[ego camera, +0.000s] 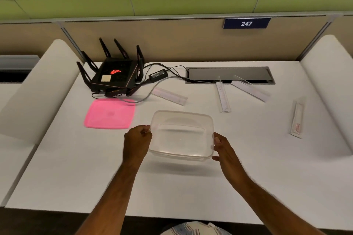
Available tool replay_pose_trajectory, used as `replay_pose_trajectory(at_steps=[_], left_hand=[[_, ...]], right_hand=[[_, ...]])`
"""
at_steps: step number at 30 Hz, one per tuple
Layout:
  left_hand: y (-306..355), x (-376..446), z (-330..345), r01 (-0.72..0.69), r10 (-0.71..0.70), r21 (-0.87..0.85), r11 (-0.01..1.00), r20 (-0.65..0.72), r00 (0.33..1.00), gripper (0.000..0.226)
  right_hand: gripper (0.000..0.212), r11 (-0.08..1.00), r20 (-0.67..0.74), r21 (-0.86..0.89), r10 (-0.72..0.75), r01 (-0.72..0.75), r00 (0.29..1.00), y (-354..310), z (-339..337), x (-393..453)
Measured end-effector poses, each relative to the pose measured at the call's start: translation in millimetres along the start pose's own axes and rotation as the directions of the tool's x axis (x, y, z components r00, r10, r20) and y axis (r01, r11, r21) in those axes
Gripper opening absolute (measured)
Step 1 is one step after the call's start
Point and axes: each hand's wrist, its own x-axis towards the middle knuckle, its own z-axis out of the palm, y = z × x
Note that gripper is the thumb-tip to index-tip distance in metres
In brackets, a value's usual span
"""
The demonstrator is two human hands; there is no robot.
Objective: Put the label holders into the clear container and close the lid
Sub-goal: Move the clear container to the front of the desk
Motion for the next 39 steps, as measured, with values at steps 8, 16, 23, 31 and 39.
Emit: replay_pose_trajectory(at_steps=[8, 16, 23, 31, 39], left_hand=[[12.2, -31.0, 55.0, -0.008, 0.011, -0.028, 1.0, 0.138, 0.99, 0.017], [13.3, -67.0, 97.8, -0.013, 0.016, -0.012, 1.0, 0.244, 0.97, 0.016], [7.4, -78.6, 104.8, 0.009, -0.013, 0.016, 1.0, 0.259, 0.966, 0.018], [-0.6, -76.4, 104.7, 0.024, -0.027, 0.016, 1.0, 0.24, 0.97, 0.016], [3.2, -81.3, 103.7, 0.019, -0.019, 0.002, 1.0, 0.2, 0.98, 0.016]], right_hand=[[0.029, 0.999, -0.133, 0.031, 0.033, -0.029, 0.991, 11.3, -54.7, -9.4], [0.028, 0.991, -0.216, 0.084, 0.118, -0.102, 0.969, 33.5, -99.7, -24.0], [0.028, 0.981, -0.198, 0.116, 0.174, -0.153, 0.965, 49.5, -109.3, -28.9], [0.028, 0.993, -0.159, 0.023, 0.114, -0.112, 0.981, 61.0, -110.5, -24.1], [0.018, 0.99, -0.339, -0.128, 0.018, -0.065, 0.941, 58.2, -111.2, -7.6]])
